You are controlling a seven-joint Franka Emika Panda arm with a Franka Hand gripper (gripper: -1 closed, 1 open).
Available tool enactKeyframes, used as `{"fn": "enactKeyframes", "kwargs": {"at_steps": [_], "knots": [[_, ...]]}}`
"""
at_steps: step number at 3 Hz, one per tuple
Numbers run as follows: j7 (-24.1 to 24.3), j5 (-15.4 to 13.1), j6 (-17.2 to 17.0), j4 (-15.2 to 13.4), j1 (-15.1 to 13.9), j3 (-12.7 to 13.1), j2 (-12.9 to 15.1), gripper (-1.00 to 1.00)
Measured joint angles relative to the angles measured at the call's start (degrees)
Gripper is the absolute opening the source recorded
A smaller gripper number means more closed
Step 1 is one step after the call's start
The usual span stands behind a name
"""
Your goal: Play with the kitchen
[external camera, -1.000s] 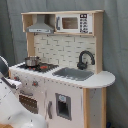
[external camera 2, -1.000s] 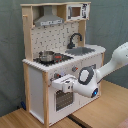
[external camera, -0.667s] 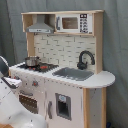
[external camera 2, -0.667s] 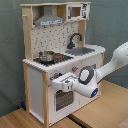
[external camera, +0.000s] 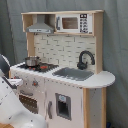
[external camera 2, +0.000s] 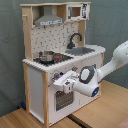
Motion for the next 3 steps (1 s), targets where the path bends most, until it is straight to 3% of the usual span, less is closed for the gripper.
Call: {"fn": "enactKeyframes", "kwargs": {"at_steps": [1,2,3], "knots": [[0.0,0.0,-0.1,-0.1,0.0,0.0,0.0,-1.00],[-0.1,0.0,-0.9,-0.8,0.1,-0.2,0.6,-1.00],[5.8,0.3,0.0,0.2,-0.1,0.0,0.7,-1.00]]}}
